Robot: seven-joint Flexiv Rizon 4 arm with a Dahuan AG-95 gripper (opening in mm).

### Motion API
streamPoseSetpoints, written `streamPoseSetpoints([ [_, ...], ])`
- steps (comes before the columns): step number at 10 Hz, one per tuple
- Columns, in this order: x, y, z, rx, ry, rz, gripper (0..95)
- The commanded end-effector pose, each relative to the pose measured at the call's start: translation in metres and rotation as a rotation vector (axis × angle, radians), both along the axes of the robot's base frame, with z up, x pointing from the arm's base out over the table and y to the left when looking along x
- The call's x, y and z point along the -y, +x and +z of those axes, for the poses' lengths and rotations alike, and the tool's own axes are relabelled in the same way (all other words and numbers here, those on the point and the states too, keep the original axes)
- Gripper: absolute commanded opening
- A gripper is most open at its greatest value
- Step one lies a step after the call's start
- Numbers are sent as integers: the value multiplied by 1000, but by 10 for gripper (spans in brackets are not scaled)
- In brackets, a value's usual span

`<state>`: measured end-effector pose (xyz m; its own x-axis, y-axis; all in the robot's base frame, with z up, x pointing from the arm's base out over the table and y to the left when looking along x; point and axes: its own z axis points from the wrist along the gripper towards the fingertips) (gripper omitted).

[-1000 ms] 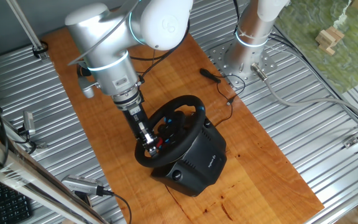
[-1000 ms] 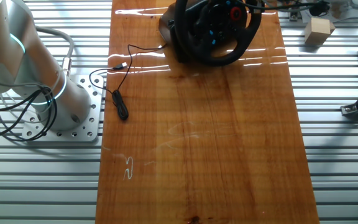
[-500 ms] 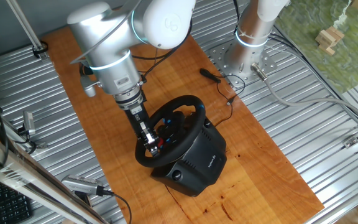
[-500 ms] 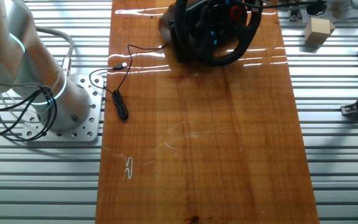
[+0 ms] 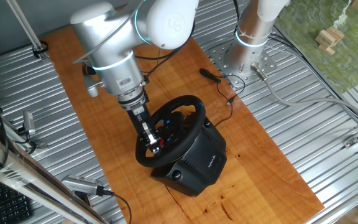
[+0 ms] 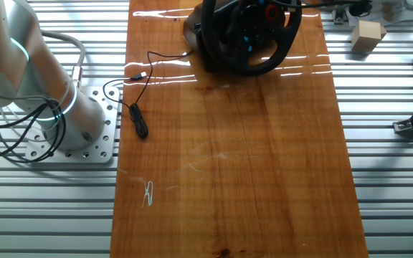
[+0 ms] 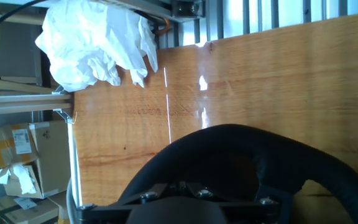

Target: Rotate the steering wheel 90 degrees counterclockwise

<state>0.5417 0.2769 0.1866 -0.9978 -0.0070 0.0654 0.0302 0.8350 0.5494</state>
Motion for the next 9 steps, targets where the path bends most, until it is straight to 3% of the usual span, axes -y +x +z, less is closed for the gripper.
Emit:
streamPoseSetpoints([
  [1, -1, -1, 1, -6, -2, -5, 0],
  [9, -4, -6, 4, -31, -13, -22, 0],
])
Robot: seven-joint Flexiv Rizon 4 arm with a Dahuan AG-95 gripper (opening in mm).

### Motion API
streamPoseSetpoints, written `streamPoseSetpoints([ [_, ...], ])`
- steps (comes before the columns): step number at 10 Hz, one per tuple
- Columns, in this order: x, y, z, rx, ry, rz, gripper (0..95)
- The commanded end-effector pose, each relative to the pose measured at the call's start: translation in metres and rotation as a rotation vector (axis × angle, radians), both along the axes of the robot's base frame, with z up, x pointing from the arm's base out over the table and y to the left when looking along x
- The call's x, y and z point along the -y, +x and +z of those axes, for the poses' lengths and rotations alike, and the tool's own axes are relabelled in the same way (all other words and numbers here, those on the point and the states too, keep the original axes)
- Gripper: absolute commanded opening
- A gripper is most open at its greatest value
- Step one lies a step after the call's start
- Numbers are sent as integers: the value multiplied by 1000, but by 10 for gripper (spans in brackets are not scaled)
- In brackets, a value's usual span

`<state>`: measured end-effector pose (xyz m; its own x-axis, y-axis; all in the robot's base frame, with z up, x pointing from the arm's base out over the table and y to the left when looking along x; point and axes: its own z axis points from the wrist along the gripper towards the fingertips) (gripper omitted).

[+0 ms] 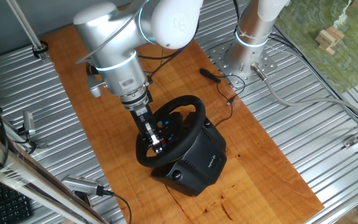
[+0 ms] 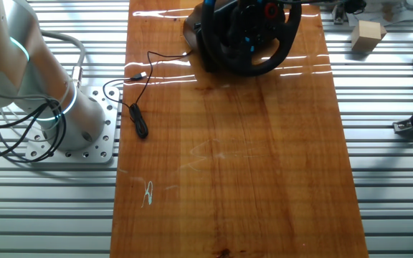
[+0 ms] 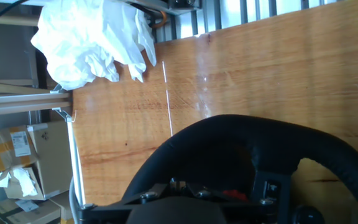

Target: Rotate the steering wheel 90 degrees counterclockwise

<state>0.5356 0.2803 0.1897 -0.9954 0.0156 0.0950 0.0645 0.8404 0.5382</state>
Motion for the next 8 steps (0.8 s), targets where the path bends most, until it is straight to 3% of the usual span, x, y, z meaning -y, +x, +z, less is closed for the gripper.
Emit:
streamPoseSetpoints([
  [1, 0, -1, 1, -4, -4, -1, 0],
  [8, -3, -8, 4, -30, 0, 5, 0],
])
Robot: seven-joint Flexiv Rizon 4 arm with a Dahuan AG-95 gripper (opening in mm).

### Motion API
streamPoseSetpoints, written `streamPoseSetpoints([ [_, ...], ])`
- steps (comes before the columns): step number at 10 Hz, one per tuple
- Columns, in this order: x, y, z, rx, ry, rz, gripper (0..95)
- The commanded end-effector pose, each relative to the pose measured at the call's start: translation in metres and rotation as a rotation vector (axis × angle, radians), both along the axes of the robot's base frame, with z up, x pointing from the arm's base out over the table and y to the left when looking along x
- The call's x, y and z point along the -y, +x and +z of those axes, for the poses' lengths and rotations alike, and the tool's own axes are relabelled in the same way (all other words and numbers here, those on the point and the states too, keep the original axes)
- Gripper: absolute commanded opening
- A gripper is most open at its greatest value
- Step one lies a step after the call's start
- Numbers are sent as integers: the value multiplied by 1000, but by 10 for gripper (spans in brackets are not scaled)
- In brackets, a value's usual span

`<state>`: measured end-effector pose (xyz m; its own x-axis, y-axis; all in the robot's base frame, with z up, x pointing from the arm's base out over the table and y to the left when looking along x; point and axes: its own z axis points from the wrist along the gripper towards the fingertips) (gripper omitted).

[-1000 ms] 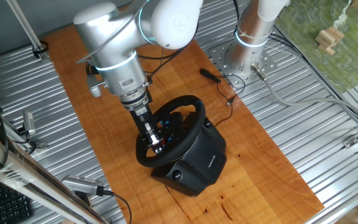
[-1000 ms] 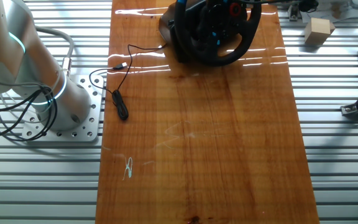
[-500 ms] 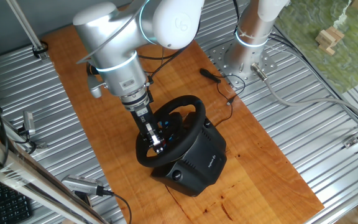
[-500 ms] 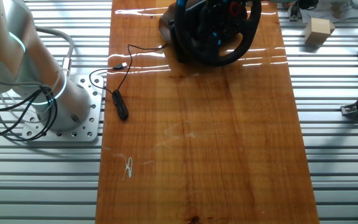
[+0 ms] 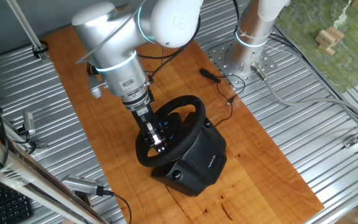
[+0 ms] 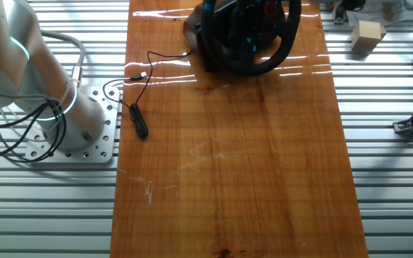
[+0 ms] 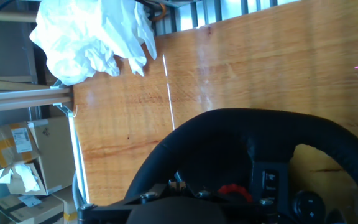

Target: Rotate the steering wheel 90 degrees counterclockwise

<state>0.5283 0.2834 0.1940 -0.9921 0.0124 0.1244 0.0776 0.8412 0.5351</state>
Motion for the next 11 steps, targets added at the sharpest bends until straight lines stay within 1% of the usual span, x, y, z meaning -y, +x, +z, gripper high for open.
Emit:
streamPoseSetpoints([
  [1, 0, -2, -1, -1, 2, 2, 0],
  [4, -1, -3, 0, -12, 6, 1, 0],
  [9, -3, -6, 2, -29, 0, 4, 0],
  [11, -4, -9, 3, -33, -6, 5, 0],
])
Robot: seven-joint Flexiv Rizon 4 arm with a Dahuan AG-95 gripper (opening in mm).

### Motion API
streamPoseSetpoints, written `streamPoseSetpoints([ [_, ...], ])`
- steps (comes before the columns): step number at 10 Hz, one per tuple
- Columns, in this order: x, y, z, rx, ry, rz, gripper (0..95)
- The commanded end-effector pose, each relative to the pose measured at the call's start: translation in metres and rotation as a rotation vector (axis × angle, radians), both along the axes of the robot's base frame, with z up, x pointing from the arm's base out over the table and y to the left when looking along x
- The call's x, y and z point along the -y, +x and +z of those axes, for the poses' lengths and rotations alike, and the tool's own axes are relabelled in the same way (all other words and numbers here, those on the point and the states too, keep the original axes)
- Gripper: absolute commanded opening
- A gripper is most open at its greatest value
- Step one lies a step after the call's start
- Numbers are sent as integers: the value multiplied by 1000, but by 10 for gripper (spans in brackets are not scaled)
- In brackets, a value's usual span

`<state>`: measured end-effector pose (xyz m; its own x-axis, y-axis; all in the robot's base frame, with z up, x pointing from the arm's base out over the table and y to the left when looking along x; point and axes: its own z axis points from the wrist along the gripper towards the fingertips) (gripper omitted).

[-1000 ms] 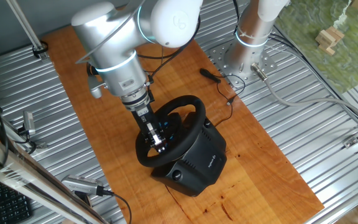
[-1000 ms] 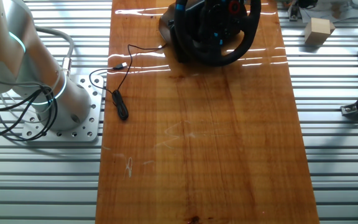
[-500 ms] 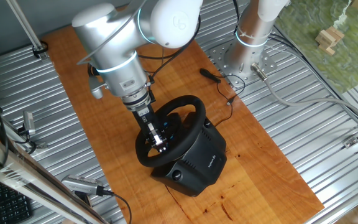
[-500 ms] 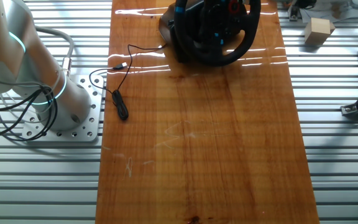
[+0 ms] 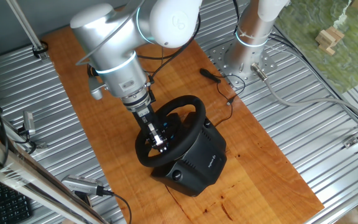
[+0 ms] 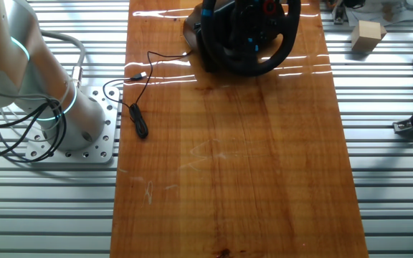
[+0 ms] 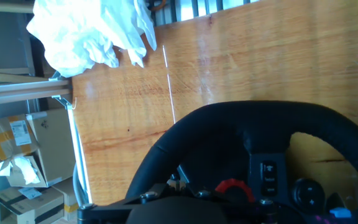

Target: Rotate the steering wheel 90 degrees counterclockwise

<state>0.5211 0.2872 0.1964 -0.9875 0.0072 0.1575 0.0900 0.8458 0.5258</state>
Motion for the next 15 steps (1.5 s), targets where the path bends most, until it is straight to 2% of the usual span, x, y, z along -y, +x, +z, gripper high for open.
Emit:
streamPoseSetpoints([
  [1, 0, -3, 0, 1, -1, -1, 0],
  [15, -3, -11, 4, -21, -18, 5, 0],
])
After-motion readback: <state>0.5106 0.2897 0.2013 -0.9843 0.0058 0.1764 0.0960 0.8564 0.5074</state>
